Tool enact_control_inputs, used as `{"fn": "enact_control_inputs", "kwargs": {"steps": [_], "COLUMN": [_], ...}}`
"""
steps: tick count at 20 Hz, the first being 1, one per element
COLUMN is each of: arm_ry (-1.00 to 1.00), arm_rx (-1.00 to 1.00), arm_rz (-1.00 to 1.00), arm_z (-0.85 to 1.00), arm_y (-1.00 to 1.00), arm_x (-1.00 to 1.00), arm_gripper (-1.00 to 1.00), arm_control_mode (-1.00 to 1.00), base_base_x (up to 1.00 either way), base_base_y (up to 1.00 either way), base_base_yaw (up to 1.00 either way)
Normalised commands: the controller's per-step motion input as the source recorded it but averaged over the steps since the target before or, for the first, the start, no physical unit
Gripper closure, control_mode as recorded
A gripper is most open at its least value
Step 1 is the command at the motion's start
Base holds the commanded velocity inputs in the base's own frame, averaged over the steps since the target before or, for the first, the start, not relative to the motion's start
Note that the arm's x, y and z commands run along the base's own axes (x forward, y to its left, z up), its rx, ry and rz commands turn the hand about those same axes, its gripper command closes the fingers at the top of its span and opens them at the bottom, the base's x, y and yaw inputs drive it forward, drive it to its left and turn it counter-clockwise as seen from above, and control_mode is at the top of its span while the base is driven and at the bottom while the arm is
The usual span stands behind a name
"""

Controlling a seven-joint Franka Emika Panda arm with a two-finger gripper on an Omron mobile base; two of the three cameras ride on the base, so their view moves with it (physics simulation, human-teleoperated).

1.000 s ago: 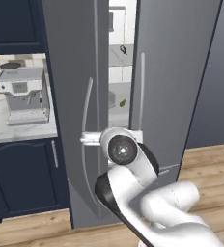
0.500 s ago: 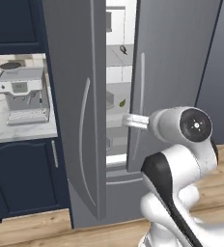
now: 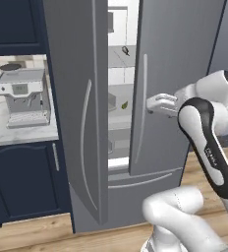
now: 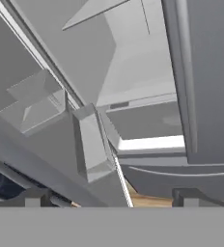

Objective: Take the lemon wedge from the fridge and place it on the plate with fish on the dining counter.

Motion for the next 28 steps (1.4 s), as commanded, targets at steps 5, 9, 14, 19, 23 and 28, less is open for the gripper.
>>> {"fn": "enact_control_inputs", "kwargs": {"steps": [5,9,14,19,23,28], "arm_ry": [0.02,0.04,0.02,0.00,-0.02,-0.01], "arm_rx": [0.03,0.00,0.00,0.00,0.00,0.00], "arm_rz": [0.27,0.13,0.08,0.15,0.17,0.10], "arm_z": [-0.15,-0.12,-0.09,-0.09,-0.03,-0.16], "arm_y": [0.26,0.51,0.83,0.99,1.00,1.00], "arm_x": [1.00,1.00,0.85,0.09,-0.07,-0.09], "arm_gripper": [-1.00,-1.00,-1.00,-1.00,-1.00,-1.00], "arm_control_mode": [-1.00,-1.00,-1.00,-1.00,-1.00,-1.00], "base_base_x": [0.00,0.00,0.00,0.00,0.00,0.00], "base_base_y": [0.00,0.00,0.00,0.00,0.00,0.00], "base_base_yaw": [0.00,0.00,0.00,0.00,0.00,0.00]}}
